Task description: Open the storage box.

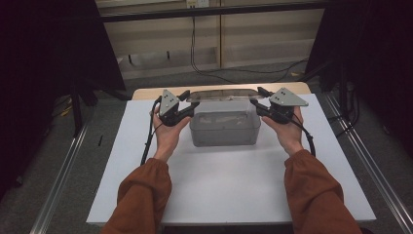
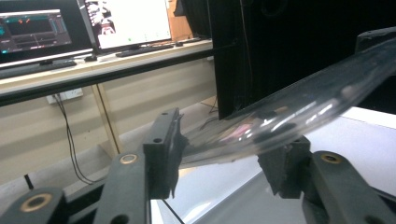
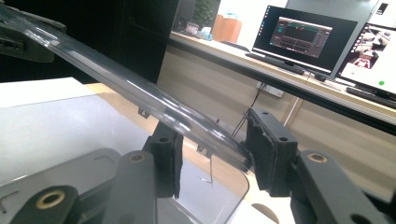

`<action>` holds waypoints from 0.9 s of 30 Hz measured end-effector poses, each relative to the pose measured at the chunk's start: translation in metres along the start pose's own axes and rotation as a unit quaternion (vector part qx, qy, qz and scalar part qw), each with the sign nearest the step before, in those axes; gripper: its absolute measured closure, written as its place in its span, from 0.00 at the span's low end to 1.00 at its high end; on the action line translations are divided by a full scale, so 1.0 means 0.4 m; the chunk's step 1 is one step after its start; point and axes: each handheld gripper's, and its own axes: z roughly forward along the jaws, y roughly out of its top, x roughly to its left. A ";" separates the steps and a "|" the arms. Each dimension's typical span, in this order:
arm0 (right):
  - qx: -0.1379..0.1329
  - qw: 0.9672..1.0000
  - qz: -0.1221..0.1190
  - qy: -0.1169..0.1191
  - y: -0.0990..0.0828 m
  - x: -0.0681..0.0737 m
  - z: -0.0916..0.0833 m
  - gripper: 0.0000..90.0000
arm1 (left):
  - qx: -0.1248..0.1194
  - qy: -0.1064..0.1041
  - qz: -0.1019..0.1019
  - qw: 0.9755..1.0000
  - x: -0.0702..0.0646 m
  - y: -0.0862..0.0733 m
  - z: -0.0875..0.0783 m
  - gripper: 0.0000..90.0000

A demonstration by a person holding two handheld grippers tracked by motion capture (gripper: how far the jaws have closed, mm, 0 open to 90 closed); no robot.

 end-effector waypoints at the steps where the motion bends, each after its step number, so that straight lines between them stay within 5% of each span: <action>1: 0.000 1.000 0.003 0.000 -0.001 -0.001 0.001 0.63 | -0.001 -0.002 0.001 1.000 0.002 0.001 0.000 0.60; 3: 0.000 1.000 0.008 0.000 -0.004 -0.005 0.003 0.63 | 0.002 -0.014 0.010 1.000 0.007 0.002 0.001 0.60; 11: 0.003 1.000 0.020 0.000 -0.008 -0.017 0.022 0.64 | -0.008 -0.006 0.019 1.000 0.012 0.006 0.007 0.63; 19: 0.002 1.000 0.024 -0.001 -0.001 -0.031 0.032 0.66 | -0.015 -0.002 -0.014 1.000 0.027 0.002 0.017 0.66; 27: 0.009 1.000 0.030 -0.003 -0.003 -0.047 0.048 0.66 | -0.007 0.000 0.003 1.000 0.039 0.009 0.029 0.68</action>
